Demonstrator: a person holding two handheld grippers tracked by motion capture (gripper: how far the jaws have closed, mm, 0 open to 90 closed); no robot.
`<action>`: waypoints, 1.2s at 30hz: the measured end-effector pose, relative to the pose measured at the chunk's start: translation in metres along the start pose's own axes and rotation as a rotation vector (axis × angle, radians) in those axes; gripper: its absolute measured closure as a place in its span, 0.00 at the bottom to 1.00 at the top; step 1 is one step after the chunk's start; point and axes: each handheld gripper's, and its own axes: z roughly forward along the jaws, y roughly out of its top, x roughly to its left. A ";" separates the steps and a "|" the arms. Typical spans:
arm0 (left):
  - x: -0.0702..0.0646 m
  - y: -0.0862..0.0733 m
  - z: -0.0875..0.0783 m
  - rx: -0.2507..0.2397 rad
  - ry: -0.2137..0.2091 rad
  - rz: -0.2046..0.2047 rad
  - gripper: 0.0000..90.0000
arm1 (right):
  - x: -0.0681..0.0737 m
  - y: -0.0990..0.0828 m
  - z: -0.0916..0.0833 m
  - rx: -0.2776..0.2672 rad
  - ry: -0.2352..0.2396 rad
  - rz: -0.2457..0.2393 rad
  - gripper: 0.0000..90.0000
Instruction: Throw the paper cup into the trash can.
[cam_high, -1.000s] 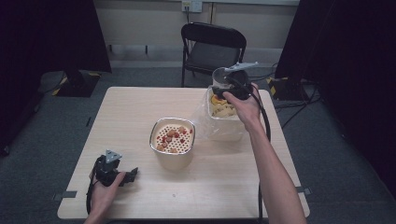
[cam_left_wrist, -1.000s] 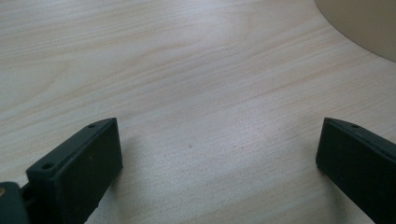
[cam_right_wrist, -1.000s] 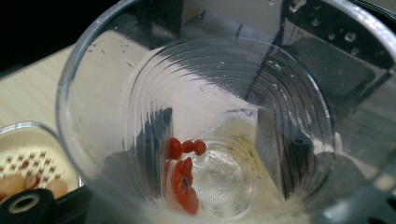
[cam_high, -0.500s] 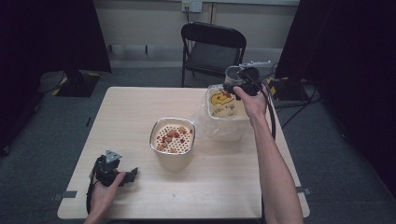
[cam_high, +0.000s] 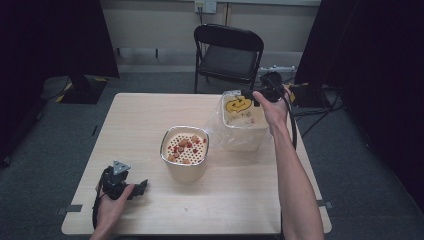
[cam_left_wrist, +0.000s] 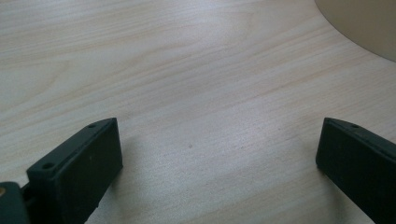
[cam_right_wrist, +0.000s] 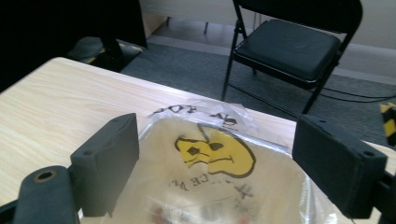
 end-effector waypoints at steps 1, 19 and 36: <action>0.000 0.000 0.000 0.000 0.000 0.000 0.00 | 0.000 0.000 -0.001 0.000 -0.002 -0.003 0.16; 0.000 0.000 0.000 0.000 0.003 -0.001 0.00 | 0.014 -0.030 -0.050 -0.066 0.135 -0.029 0.16; 0.000 0.000 0.000 0.001 0.002 -0.003 0.00 | 0.031 -0.111 -0.104 -0.044 0.149 -0.044 0.16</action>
